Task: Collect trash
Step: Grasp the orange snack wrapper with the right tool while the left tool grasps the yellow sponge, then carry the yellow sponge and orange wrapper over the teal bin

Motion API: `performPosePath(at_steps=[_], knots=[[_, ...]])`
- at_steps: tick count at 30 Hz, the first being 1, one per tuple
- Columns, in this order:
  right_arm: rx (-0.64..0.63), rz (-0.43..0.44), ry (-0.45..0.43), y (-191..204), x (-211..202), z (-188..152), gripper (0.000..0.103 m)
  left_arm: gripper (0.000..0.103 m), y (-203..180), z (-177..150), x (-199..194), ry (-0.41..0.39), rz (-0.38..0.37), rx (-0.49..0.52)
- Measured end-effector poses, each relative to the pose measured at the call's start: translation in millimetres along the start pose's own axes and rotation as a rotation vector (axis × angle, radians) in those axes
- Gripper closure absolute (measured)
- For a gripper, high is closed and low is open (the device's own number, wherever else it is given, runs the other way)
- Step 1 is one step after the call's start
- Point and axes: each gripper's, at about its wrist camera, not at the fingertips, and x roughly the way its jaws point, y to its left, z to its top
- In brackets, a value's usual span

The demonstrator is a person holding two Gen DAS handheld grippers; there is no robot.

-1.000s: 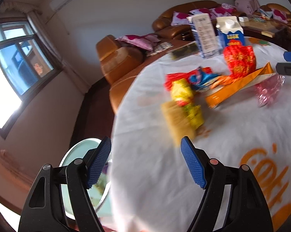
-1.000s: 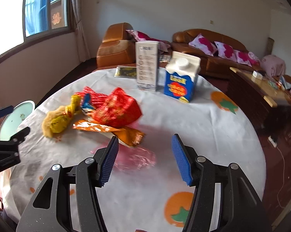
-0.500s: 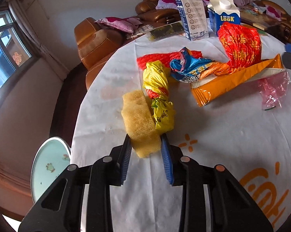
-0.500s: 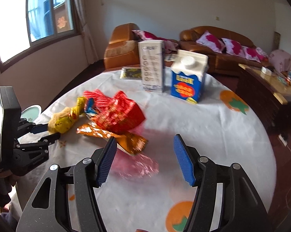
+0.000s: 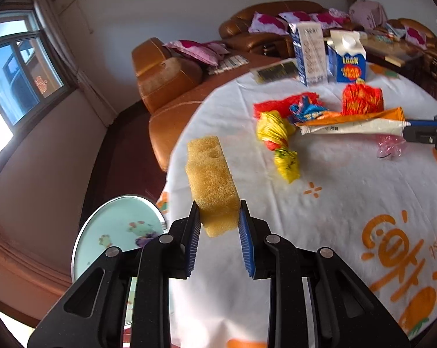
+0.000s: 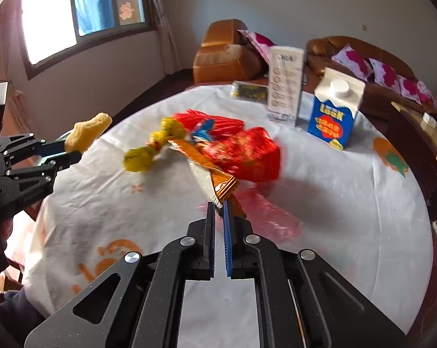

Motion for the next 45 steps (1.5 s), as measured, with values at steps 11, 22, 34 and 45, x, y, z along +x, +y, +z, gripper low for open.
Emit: performPosePath(at_steps=[11, 22, 34, 45], knots=[[-0.057, 0.040, -0.115, 48, -19, 11, 0.099, 0.078, 49, -26, -31, -0.015, 0.099, -0.037], [-0.165, 0.067, -0.172, 104, 2, 46, 0.099, 0.078, 95, -52, -29, 0.027, 0.212, -0.066], [-0.267, 0.118, -0.173, 150, 35, 69, 0.099, 0.078, 124, -70, -21, 0.064, 0.296, -0.093], [-0.382, 0.147, -0.127, 187, 63, 81, 0.099, 0.078, 145, -81, -12, 0.119, 0.347, -0.099]])
